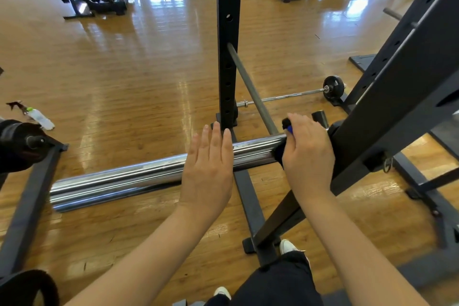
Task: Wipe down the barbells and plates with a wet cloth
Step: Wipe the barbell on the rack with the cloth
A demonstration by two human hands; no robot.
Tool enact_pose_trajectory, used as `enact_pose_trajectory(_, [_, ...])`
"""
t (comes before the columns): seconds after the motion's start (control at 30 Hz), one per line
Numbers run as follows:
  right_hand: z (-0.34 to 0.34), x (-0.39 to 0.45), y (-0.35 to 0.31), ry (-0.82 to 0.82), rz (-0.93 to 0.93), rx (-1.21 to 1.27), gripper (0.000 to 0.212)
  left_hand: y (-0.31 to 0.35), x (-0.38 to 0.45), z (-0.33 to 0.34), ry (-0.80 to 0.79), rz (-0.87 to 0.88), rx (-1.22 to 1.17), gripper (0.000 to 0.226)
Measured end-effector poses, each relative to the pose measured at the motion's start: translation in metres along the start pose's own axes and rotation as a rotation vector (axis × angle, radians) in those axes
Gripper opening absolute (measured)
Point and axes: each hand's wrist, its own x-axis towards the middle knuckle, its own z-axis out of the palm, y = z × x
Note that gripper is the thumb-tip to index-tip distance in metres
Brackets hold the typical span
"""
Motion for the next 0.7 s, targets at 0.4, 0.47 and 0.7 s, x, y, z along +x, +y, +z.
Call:
enact_pose_trajectory(0.4, [-0.022, -0.016, -0.004, 0.043, -0.012, 0.042, 0.039, 0.017, -0.002, -0.018, -0.032, 0.017, -0.092, 0.081])
enact_pose_trajectory(0.47, [-0.013, 0.002, -0.003, 0.000, -0.022, 0.014, 0.041, 0.013, 0.018, -0.023, -0.079, -0.008, -0.102, 0.082])
enact_pose_trajectory(0.7, [-0.006, -0.018, 0.005, -0.024, -0.037, -0.068, 0.039, 0.011, 0.024, -0.009, -0.099, -0.021, -0.100, 0.081])
